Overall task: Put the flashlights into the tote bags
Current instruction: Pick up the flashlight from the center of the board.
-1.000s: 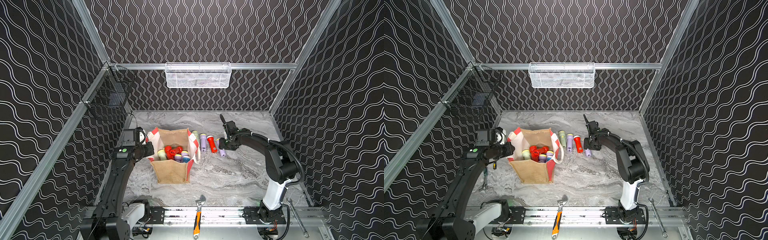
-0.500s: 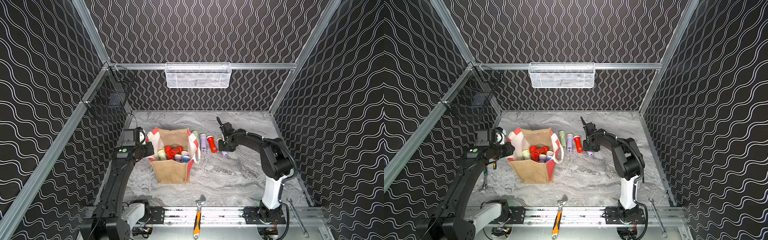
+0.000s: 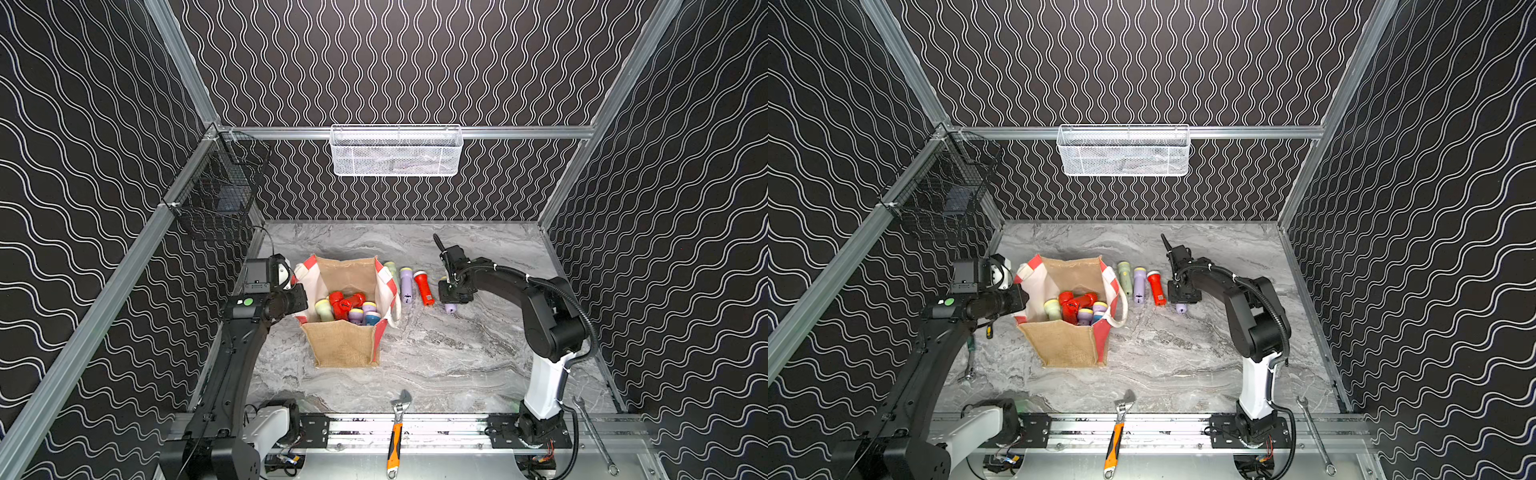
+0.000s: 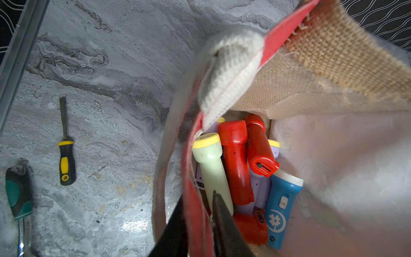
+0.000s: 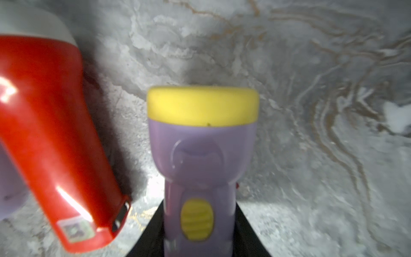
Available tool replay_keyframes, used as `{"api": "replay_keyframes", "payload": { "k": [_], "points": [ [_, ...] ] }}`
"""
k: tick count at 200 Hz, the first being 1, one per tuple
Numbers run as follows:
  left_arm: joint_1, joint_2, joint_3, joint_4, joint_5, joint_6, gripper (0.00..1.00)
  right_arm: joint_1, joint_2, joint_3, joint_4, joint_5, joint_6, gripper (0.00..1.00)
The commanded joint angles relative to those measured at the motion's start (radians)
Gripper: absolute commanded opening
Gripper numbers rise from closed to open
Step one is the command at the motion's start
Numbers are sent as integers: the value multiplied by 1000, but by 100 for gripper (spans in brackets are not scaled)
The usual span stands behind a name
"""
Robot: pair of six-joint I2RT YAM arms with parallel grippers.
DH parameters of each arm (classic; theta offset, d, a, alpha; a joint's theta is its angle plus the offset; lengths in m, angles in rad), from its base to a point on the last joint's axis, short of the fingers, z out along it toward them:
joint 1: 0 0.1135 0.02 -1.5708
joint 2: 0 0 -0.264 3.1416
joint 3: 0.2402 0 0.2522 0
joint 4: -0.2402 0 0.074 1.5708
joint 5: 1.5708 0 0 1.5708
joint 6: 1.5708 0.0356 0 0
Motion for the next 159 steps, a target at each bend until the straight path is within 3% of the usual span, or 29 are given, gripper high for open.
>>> {"api": "replay_keyframes", "payload": {
  "k": [1,74,159],
  "points": [
    [1,4,6,15,-1,11,23,2,-42,12,-28,6,1,31],
    [1,2,9,18,6,11,23,5,-202,113,-70,-88,10,30],
    [0,-8,3,20,11,11,23,186,-297,295,-77,-128,29,30]
  ]
}}
